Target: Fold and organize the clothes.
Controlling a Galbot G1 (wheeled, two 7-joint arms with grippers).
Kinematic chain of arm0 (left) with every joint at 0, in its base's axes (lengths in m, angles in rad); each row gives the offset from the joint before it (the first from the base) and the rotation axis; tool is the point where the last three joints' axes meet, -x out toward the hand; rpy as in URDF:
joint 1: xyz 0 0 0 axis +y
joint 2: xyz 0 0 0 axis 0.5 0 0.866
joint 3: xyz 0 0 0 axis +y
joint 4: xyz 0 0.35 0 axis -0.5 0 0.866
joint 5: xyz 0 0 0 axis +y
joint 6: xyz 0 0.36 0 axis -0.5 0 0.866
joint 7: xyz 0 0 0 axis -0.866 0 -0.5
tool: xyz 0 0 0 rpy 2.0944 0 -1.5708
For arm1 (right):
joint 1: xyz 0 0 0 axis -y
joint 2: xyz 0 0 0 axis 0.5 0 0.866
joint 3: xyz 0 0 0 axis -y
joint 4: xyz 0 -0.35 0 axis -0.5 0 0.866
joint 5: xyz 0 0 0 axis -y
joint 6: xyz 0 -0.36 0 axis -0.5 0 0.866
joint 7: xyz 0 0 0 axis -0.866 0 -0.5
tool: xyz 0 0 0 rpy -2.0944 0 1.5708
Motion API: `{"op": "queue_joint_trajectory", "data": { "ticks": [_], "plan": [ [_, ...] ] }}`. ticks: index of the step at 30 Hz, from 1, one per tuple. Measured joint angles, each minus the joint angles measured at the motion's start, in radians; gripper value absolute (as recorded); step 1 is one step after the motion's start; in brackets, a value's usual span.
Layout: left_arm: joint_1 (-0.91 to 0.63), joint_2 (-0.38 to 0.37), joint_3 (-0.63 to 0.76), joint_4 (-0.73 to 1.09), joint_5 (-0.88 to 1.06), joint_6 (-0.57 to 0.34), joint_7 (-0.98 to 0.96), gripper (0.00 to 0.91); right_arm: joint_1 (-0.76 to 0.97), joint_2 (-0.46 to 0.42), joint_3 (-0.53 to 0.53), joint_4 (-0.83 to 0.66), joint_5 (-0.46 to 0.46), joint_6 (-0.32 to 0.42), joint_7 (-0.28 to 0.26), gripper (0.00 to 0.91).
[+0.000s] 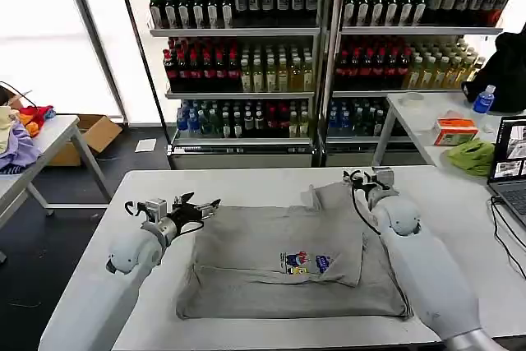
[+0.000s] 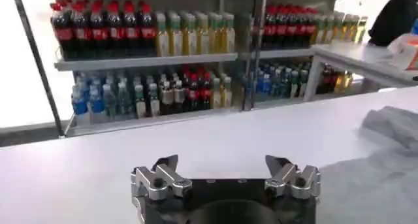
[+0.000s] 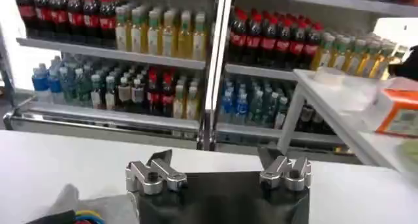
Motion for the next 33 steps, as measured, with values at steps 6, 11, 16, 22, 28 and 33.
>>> {"op": "queue_joint_trajectory", "data": {
  "ticks": [6, 11, 16, 22, 28, 33],
  "plan": [
    [-0.041, -0.016, 0.025, 0.074, 0.012, 0.000, 0.005, 0.907, 0.028, 0.039, -0.009, -0.072, -0.020, -0.002, -0.006, 0.907],
    [-0.061, -0.020, 0.037, 0.108, 0.016, 0.001, 0.004, 0.907, 0.037, 0.062, -0.011, -0.102, -0.032, -0.004, -0.008, 0.907],
    [-0.067, -0.021, 0.042, 0.129, 0.019, 0.002, 0.004, 0.907, 0.039, 0.076, -0.008, -0.118, -0.042, -0.010, -0.007, 0.907],
    [-0.063, -0.016, 0.042, 0.133, 0.021, 0.003, 0.004, 0.725, 0.032, 0.088, 0.002, -0.125, -0.049, -0.015, -0.004, 0.907],
    [-0.049, -0.022, 0.044, 0.131, 0.027, 0.006, 0.004, 0.282, 0.018, 0.096, 0.011, -0.130, -0.057, -0.016, -0.004, 0.907],
    [-0.041, -0.026, 0.048, 0.129, 0.031, 0.008, 0.004, 0.010, 0.006, 0.098, 0.016, -0.126, -0.059, -0.022, -0.003, 0.312]
  ]
}}
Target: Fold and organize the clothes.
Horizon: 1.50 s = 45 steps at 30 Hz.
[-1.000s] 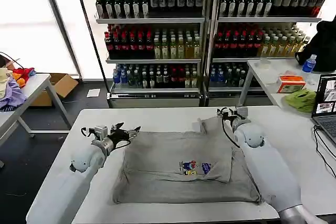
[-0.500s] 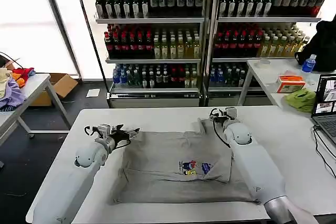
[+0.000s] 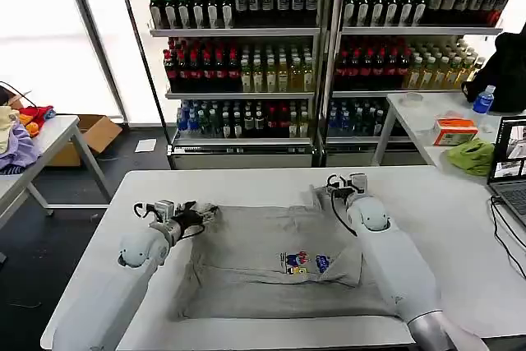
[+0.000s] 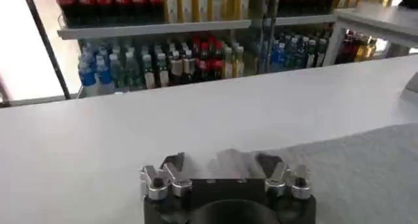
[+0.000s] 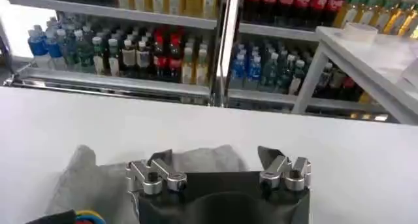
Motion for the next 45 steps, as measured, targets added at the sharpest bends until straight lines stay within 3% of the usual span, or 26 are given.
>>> {"op": "queue_joint_trajectory", "data": {
  "ticks": [1, 2, 29, 45],
  "plan": [
    [0.001, -0.002, 0.000, 0.001, 0.002, 0.000, 0.000, 0.010, -0.003, 0.000, 0.000, 0.002, 0.000, 0.000, -0.001, 0.010],
    [0.003, -0.004, 0.000, 0.002, 0.004, -0.001, 0.000, 0.010, -0.006, 0.000, 0.001, 0.004, 0.000, -0.001, -0.001, 0.000],
    [0.050, -0.025, 0.009, -0.027, 0.049, -0.048, 0.003, 0.000, -0.133, 0.015, 0.065, 0.094, -0.016, 0.028, 0.006, 0.000],
    [0.091, -0.001, -0.026, -0.107, 0.065, -0.139, -0.019, 0.000, -0.206, 0.023, 0.119, 0.298, -0.003, 0.052, 0.050, 0.000]
  ]
}}
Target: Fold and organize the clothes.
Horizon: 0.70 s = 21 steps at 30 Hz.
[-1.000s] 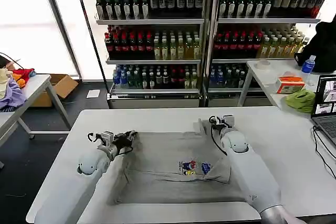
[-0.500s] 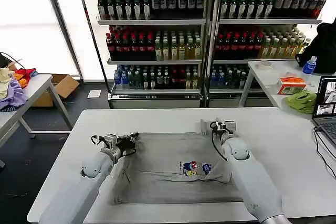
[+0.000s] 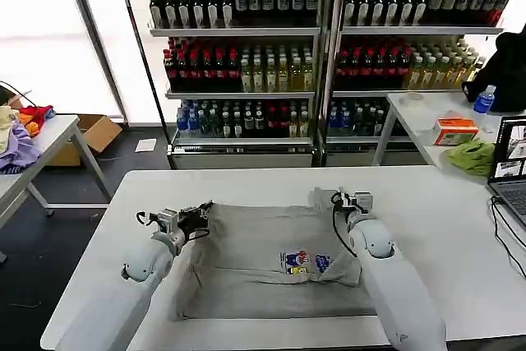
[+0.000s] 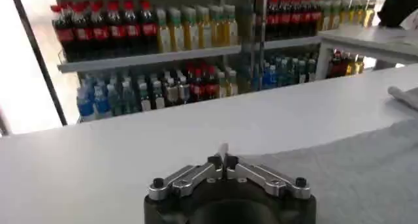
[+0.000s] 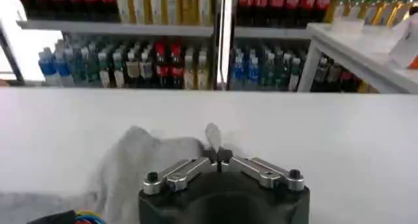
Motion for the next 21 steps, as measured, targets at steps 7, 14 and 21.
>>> {"op": "queue_joint_trajectory", "data": {
  "ticks": [7, 14, 21],
  "plan": [
    [0.048, 0.021, -0.027, -0.075, 0.000, -0.009, -0.002, 0.000, -0.040, -0.017, 0.024, 0.122, 0.007, -0.003, 0.024, 0.000],
    [0.112, 0.041, -0.062, -0.156, 0.010, -0.026, -0.001, 0.000, -0.124, -0.033, 0.052, 0.271, 0.021, -0.022, 0.051, 0.000],
    [0.201, 0.056, -0.104, -0.239, 0.024, -0.042, 0.012, 0.000, -0.267, -0.041, 0.098, 0.441, 0.037, -0.048, 0.083, 0.000]
  ]
}}
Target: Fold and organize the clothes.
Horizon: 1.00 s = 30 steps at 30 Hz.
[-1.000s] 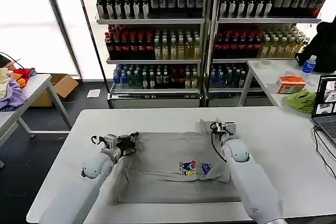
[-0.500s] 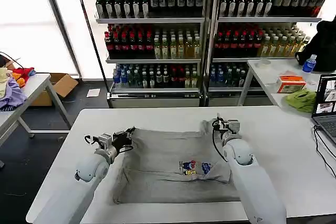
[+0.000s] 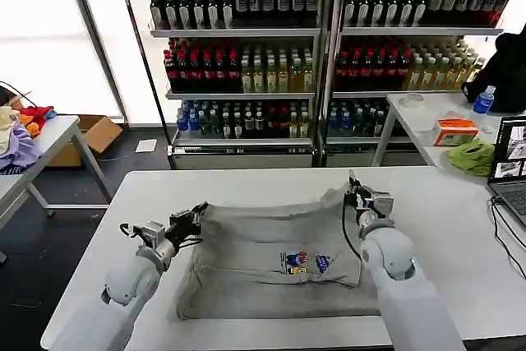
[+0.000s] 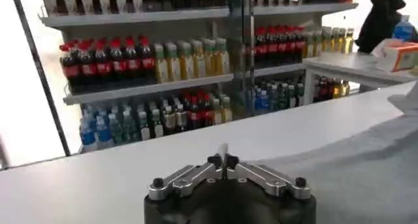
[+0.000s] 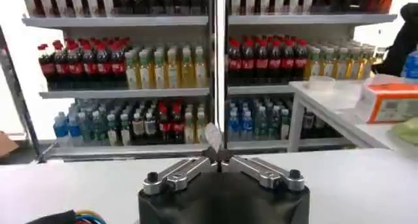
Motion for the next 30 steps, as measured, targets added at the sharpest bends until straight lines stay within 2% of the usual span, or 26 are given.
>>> {"op": "queue_joint_trajectory", "data": {
  "ticks": [6, 13, 30],
  "plan": [
    [0.092, 0.001, -0.040, -0.073, 0.021, -0.016, 0.009, 0.000, -0.145, -0.012, 0.051, 0.134, 0.023, -0.004, 0.033, 0.000],
    [0.197, 0.005, -0.081, -0.141, 0.039, -0.025, 0.014, 0.000, -0.299, -0.033, 0.117, 0.223, 0.040, -0.002, 0.061, 0.000],
    [0.362, -0.021, -0.111, -0.193, 0.106, -0.058, 0.039, 0.000, -0.487, -0.029, 0.152, 0.257, 0.025, 0.024, 0.104, 0.000]
  ]
}}
